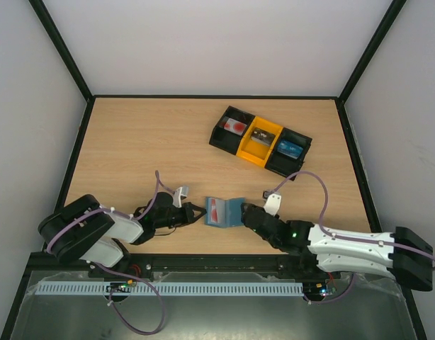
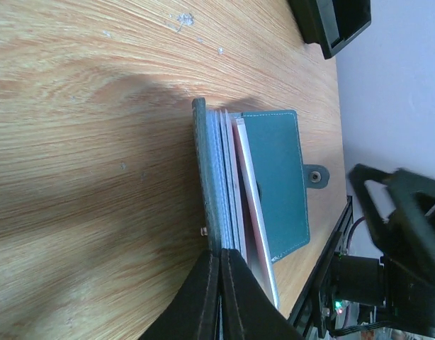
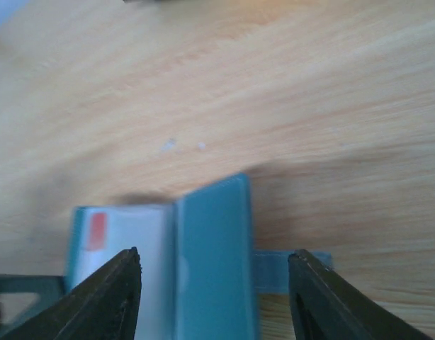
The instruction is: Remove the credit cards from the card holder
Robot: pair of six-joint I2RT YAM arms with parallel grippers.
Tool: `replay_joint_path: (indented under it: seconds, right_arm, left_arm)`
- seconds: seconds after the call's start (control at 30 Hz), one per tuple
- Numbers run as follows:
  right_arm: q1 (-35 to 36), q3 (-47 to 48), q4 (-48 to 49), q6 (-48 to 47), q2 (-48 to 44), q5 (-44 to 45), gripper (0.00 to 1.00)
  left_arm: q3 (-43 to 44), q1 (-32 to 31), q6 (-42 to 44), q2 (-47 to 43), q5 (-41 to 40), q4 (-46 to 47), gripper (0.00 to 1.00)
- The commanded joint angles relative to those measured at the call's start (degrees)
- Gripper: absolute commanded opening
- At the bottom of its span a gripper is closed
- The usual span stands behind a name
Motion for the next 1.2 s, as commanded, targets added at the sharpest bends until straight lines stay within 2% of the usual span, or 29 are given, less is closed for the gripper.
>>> replay_joint_path:
  seconds: [0.0,0.13,0.4,0.57,0.7,0.8,0.93,1.17]
  right_arm:
    - [-0.17,3.69,-7.3,-2.2,-5.11,1.04,0.58]
    - [-0.19,5.03,-3.28,-6.93,-5.42,-2.91,0.64]
    - [0.32,12.02,1.29,-13.05,8.27,-10.79,0.77]
    - [0.49,13.29,5.77,-15.23,17.22,-11.01,0.77]
    - [0.48,14.01,10.52,-16.25,23.53,-14.46,0.77]
    - [0.47,14.98,9.81,-16.05,27.27,-13.25,0.77]
    - [0.49,14.67,7.74,-15.36,29.19,-10.01,0.73]
    - [0.49,10.39,7.41,-13.33,26.94,-6.64,0.68]
  left_arm:
    - [0.9,-0.49,1.48,-0.77,-0.21,0.7,0.03]
    - [0.96,-0.8,1.37,-0.93,-0.58,0.32,0.03]
    - [0.77,-1.08,1.87,-2.75,-1.6,-2.38,0.03]
    - [0.41,-1.26,1.99,-4.72,-2.64,-4.11,0.03]
    - [0.38,-1.35,2.4,-5.67,-2.89,-5.43,0.03]
    - [0.14,-1.41,2.75,-6.44,-3.11,-6.61,0.03]
    - [0.23,-1.43,3.57,-7.32,-4.03,-9.57,0.03]
    - [0.25,-1.39,6.05,-7.54,-6.47,-14.29,0.03]
